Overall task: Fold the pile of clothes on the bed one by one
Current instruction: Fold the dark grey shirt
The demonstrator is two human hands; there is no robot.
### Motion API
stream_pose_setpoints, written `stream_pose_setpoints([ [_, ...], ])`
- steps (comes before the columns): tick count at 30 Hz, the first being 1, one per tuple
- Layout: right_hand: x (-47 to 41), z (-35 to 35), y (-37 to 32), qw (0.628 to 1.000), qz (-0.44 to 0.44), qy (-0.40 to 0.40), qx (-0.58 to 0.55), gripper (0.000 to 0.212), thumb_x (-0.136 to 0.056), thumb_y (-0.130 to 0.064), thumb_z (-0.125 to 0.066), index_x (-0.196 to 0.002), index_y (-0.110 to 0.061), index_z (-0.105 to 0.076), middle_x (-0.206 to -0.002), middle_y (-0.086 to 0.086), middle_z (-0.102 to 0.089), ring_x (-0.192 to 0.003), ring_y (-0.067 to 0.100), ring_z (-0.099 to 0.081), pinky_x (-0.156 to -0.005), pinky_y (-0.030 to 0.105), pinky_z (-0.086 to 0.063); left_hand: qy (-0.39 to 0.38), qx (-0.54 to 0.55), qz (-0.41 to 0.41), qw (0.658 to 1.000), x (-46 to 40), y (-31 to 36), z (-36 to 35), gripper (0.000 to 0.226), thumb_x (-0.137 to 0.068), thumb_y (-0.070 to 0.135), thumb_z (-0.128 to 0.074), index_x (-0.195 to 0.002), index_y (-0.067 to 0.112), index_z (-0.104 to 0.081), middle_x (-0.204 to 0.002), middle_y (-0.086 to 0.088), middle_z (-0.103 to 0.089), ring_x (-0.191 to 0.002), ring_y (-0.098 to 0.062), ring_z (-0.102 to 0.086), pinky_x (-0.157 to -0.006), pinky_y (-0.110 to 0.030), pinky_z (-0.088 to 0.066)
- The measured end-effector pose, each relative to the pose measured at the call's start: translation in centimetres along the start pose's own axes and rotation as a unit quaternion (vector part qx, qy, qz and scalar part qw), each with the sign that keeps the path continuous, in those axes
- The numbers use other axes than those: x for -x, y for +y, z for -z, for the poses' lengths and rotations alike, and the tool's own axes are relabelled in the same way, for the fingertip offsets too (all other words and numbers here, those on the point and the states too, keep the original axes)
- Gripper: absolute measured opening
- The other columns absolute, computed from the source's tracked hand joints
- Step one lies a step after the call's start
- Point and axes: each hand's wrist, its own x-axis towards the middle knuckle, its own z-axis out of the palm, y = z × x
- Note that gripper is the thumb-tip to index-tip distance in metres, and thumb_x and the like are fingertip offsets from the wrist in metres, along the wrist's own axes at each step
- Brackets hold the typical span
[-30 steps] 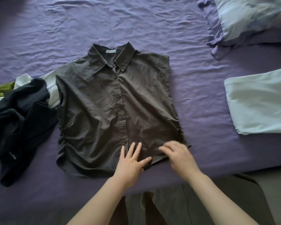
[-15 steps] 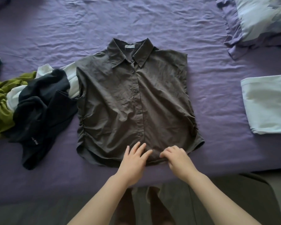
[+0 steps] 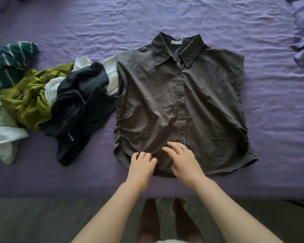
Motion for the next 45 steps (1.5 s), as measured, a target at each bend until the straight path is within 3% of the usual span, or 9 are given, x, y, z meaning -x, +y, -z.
stream_pose_setpoints([
  [2,-0.7,-0.9,-0.7,0.993,0.03,-0.079,0.077,0.061,-0.084,-0.012,-0.05,-0.142,-0.026,-0.035,-0.148,-0.003,-0.034,-0.137,0.021,-0.028,-0.109,0.038,-0.023,-0.023,-0.018,-0.006,1.0,0.3,-1.3,0.3,0.028,-0.087,0.015,-0.056,-0.113,0.025,-0.053,-0.113,0.0,-0.054,-0.111,-0.026,-0.046,-0.099,-0.038,-0.028],
  [6,-0.8,-1.7,-0.9,0.963,0.016,-0.205,0.173,0.034,-0.089,-0.013,-0.042,-0.12,-0.024,-0.05,-0.12,0.002,-0.056,-0.113,0.025,-0.051,-0.088,0.035,-0.031,-0.051,0.046,-0.053,0.996,1.1,-3.1,1.6,0.022,-0.089,0.011,-0.049,-0.106,0.022,-0.058,-0.106,-0.001,-0.058,-0.101,-0.026,-0.052,-0.083,-0.036,-0.037],
  [11,-1.8,-2.0,-1.8,0.989,0.016,-0.109,0.102,0.029,-0.094,-0.025,-0.042,-0.12,-0.025,-0.053,-0.118,-0.005,-0.054,-0.109,0.021,-0.048,-0.086,0.032,-0.038,0.138,0.056,0.054,0.987,0.7,-7.0,4.3,0.032,-0.052,0.008,-0.083,-0.081,0.015,-0.07,-0.084,-0.007,-0.064,-0.08,-0.033,-0.062,-0.061,-0.039,-0.05],
  [17,-2.9,-3.7,-2.8,0.984,0.015,-0.133,0.116,0.029,-0.093,-0.019,-0.046,-0.122,-0.025,-0.047,-0.12,-0.006,-0.052,-0.113,0.021,-0.043,-0.088,0.032,-0.032,0.085,0.123,0.089,0.985,-0.3,-11.1,3.4,0.043,-0.085,0.004,-0.056,-0.126,0.017,-0.053,-0.112,-0.007,-0.051,-0.1,-0.027,-0.053,-0.074,-0.04,-0.047],
  [23,-2.2,-3.7,-1.7,0.991,-0.018,-0.111,0.075,0.032,-0.097,-0.019,-0.039,-0.125,-0.029,-0.049,-0.117,-0.006,-0.053,-0.109,0.02,-0.046,-0.084,0.029,-0.031,0.173,0.33,0.14,0.918,0.6,-12.7,3.3,0.029,-0.086,-0.006,-0.059,-0.113,0.003,-0.067,-0.096,-0.009,-0.058,-0.09,-0.019,-0.057,-0.081,-0.017,-0.039],
  [29,-1.3,-3.8,-1.1,0.993,-0.005,-0.118,0.027,0.049,-0.09,-0.01,-0.043,-0.133,-0.034,-0.045,-0.128,-0.011,-0.048,-0.11,0.018,-0.044,-0.088,0.027,-0.029,0.127,0.429,0.209,0.87,1.7,-14.0,2.2,0.018,-0.087,-0.002,-0.061,-0.089,0.012,-0.073,-0.091,-0.002,-0.062,-0.091,-0.018,-0.059,-0.084,-0.027,-0.046],
  [34,-1.4,-3.9,-1.7,0.995,-0.025,-0.094,0.021,0.034,-0.091,-0.038,-0.052,-0.124,-0.033,-0.052,-0.119,-0.013,-0.054,-0.108,0.015,-0.046,-0.088,0.027,-0.032,0.096,0.563,0.231,0.788,1.6,-13.7,2.3,0.028,-0.089,-0.002,-0.058,-0.088,0.023,-0.069,-0.092,-0.003,-0.065,-0.082,-0.013,-0.058,-0.072,-0.01,-0.047],
  [41,-1.5,-4.1,-2.7,0.994,-0.037,-0.083,0.065,0.037,-0.087,-0.052,-0.053,-0.116,-0.03,-0.055,-0.112,-0.011,-0.055,-0.106,0.017,-0.049,-0.085,0.031,-0.034,0.065,0.299,0.213,0.928,1.4,-12.6,2.2,0.032,-0.082,0.017,-0.07,-0.112,0.026,-0.063,-0.095,0.001,-0.043,-0.093,-0.018,-0.05,-0.084,-0.032,-0.044],
  [45,-2.4,-4.1,-4.8,0.994,-0.031,-0.06,0.085,0.029,-0.078,-0.041,-0.07,-0.1,-0.023,-0.063,-0.097,-0.004,-0.06,-0.092,0.022,-0.057,-0.074,0.035,-0.043,0.11,0.062,0.186,0.974,0.8,-11.3,3.0,0.029,-0.066,0.017,-0.08,-0.092,0.019,-0.067,-0.087,-0.005,-0.054,-0.08,-0.028,-0.053,-0.068,-0.037,-0.041],
])
